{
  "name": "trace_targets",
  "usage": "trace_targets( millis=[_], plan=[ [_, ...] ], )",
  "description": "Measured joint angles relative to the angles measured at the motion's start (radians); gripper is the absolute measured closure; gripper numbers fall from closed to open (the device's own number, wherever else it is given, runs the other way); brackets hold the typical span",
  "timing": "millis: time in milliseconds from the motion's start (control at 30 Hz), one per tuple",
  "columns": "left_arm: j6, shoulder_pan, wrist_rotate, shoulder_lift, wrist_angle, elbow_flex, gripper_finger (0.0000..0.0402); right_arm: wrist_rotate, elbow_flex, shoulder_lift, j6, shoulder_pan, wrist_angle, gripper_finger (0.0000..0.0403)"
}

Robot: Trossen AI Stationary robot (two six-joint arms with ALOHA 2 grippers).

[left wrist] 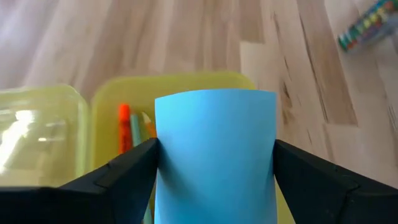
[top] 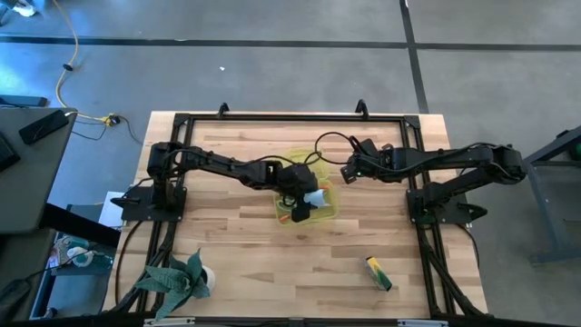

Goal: Pack school essentials
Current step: Put the blue sticky notes into the yellow storage box

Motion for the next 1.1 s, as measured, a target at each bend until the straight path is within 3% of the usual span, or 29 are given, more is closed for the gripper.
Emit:
trace_targets(
  millis=[233, 467, 767, 1100],
  plan=[
    [0.081, -0.030, -0.011, 0.000, -0.046, 0.000, 0.0109, -0.002, 0.000, 0.000, 0.000, 0.000, 0.000, 0.0279],
    [0.047, -0.034, -0.033, 0.000, -0.046, 0.000, 0.0109, -0.006, 0.000, 0.000, 0.000, 0.000, 0.000, 0.0279],
    [-0.111, -0.013, -0.056, 0.000, -0.049, 0.000, 0.0109, -0.217, 0.000, 0.000, 0.058, 0.000, 0.000, 0.0279],
    [-0.063, 0.010, -0.056, 0.000, -0.037, 0.000, 0.0109, -0.228, 0.000, 0.000, 0.061, 0.000, 0.000, 0.0279]
  ],
)
